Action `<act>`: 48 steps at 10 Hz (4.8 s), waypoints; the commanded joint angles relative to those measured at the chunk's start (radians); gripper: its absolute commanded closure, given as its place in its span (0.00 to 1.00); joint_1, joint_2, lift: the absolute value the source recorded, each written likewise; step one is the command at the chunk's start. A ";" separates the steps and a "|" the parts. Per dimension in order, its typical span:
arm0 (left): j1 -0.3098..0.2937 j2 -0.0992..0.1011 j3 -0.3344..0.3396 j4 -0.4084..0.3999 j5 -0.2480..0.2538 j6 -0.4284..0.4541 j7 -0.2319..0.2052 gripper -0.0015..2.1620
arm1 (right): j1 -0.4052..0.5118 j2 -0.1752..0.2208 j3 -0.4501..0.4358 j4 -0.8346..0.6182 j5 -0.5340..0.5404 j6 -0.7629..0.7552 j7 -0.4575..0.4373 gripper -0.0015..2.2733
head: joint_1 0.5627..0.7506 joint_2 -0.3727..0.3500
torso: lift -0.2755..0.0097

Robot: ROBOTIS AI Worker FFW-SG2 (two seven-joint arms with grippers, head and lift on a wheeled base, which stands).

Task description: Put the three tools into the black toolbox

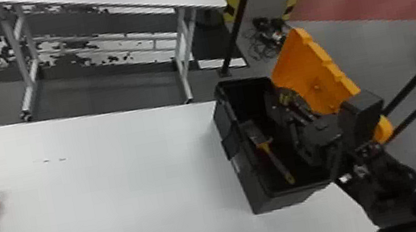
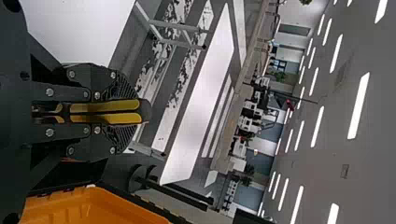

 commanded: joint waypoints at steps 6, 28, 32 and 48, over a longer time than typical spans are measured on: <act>0.008 -0.007 0.000 -0.010 -0.001 0.002 -0.004 0.00 | -0.049 0.001 -0.184 0.128 -0.289 0.101 0.046 0.86 | 0.70 0.03 | 0.79; 0.020 -0.044 0.525 -0.146 0.069 0.407 -0.021 0.04 | 0.200 0.120 -0.038 -0.099 -0.563 0.392 0.273 0.04 | 0.70 0.79 | 0.79; -0.003 -0.060 0.653 -0.090 0.052 0.462 -0.147 0.04 | 0.200 0.119 -0.033 -0.095 -0.563 0.389 0.292 0.04 | 0.70 0.91 | 0.79; -0.450 0.216 0.604 0.378 -0.035 0.610 -0.239 0.04 | 0.191 0.116 0.036 -0.094 -0.481 0.389 0.281 0.04 | 0.70 1.00 | 0.79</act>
